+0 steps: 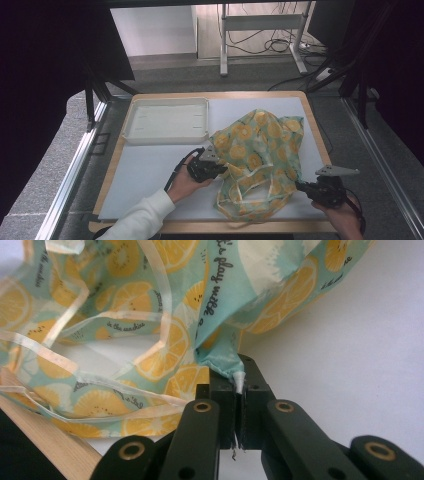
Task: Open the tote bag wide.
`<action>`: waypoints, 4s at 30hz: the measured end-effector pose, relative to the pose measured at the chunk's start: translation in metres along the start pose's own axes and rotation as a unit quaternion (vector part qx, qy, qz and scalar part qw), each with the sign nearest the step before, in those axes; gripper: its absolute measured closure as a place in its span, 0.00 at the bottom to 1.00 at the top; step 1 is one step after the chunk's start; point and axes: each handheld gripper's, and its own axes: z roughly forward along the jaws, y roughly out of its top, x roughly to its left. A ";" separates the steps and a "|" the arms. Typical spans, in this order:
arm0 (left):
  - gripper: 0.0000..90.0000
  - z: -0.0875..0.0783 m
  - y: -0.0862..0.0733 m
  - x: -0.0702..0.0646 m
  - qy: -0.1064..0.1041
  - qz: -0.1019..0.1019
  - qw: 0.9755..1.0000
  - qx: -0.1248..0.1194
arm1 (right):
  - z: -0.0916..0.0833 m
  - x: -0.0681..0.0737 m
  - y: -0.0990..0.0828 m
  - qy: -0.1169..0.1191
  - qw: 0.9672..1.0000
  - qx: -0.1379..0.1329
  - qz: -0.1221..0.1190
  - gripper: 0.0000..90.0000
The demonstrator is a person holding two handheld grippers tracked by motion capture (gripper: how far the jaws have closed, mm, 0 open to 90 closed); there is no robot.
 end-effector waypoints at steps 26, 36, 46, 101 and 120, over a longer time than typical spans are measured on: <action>0.99 -0.015 -0.019 -0.038 -0.058 0.009 0.998 0.014 | -0.034 -0.006 -0.019 -0.011 0.999 -0.034 0.023 0.96; 0.99 -0.014 -0.014 -0.020 -0.036 -0.012 0.999 0.003 | -0.027 -0.005 -0.012 -0.016 0.999 -0.035 0.013 0.95; 0.99 -0.027 -0.008 -0.015 -0.031 -0.014 0.999 -0.018 | -0.044 0.004 0.007 -0.019 0.997 -0.072 -0.014 0.94; 1.00 -0.019 0.007 -0.024 -0.040 -0.014 0.999 -0.023 | -0.047 0.045 -0.004 0.006 0.996 -0.041 -0.079 0.48; 1.00 -0.017 0.003 -0.016 -0.041 -0.027 0.999 -0.019 | 0.022 0.053 0.006 0.095 0.977 0.106 -0.160 0.42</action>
